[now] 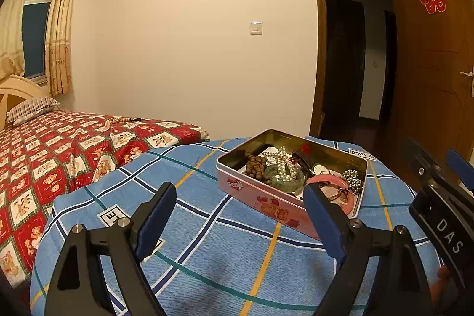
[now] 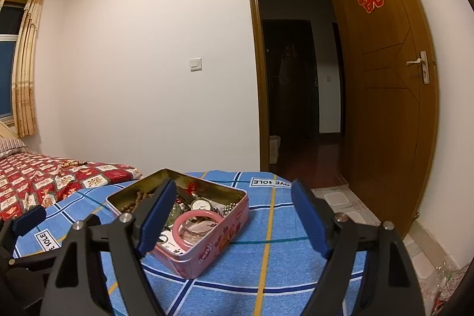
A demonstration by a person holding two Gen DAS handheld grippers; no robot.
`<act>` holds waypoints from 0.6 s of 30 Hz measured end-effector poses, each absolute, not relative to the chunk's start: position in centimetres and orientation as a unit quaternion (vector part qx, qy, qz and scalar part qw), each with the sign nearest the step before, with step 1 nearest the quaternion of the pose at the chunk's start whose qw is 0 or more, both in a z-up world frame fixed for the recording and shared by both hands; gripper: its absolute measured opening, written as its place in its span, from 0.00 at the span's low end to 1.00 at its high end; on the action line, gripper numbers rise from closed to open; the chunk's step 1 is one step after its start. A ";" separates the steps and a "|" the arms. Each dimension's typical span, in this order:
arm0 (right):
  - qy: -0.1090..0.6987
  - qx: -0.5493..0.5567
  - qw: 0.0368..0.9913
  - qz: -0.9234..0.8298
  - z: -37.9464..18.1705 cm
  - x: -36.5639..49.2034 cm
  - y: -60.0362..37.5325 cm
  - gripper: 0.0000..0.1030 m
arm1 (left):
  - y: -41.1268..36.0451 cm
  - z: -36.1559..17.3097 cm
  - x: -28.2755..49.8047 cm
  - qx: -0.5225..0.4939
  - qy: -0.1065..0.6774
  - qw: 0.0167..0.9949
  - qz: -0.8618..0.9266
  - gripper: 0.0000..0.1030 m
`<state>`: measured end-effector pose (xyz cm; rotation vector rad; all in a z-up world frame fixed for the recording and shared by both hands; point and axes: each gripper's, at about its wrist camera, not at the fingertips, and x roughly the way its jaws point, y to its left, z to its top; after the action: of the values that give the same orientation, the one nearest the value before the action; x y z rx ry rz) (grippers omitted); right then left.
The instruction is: Organize jewelry
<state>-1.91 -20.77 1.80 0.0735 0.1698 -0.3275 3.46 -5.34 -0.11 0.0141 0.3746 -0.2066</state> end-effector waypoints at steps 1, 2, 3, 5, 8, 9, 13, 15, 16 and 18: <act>0.084 0.037 0.982 -0.162 1.8 -1.9 -20.7 0.80 | -5.3 -0.1 3.5 0.007 0.186 0.977 -0.103 0.85; 0.084 0.038 0.982 -0.162 1.8 -1.9 -20.8 0.80 | -5.3 -0.1 3.5 0.007 0.186 0.977 -0.102 0.85; 0.084 0.039 0.982 -0.162 1.8 -1.9 -20.8 0.80 | -5.3 -0.1 3.5 0.007 0.186 0.977 -0.102 0.85; 0.084 0.039 0.982 -0.162 1.7 -2.0 -20.8 0.80 | -5.3 -0.1 3.5 0.009 0.186 0.977 -0.102 0.85; 0.085 0.039 0.982 -0.162 1.7 -2.0 -20.8 0.80 | -5.4 -0.1 3.5 0.011 0.185 0.977 -0.102 0.85; 0.085 0.039 0.982 -0.162 1.8 -1.9 -20.7 0.80 | -5.4 -0.1 3.5 0.011 0.185 0.977 -0.102 0.85; 0.086 0.039 0.982 -0.162 1.7 -2.0 -20.8 0.81 | -5.4 -0.1 3.5 0.010 0.186 0.977 -0.100 0.85; 0.085 0.039 0.982 -0.162 1.8 -2.0 -20.8 0.81 | -5.4 -0.1 3.5 0.010 0.185 0.978 -0.100 0.85; 0.085 0.039 0.982 -0.162 1.8 -2.0 -20.8 0.81 | -5.4 -0.1 3.5 0.011 0.185 0.978 -0.100 0.85; 0.086 0.039 0.982 -0.162 1.8 -2.0 -20.8 0.81 | -5.5 -0.2 3.5 0.011 0.185 0.978 -0.099 0.86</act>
<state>-1.99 -20.79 1.76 0.0794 0.1721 -0.3261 3.50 -5.46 -0.15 0.0228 0.3734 -0.2004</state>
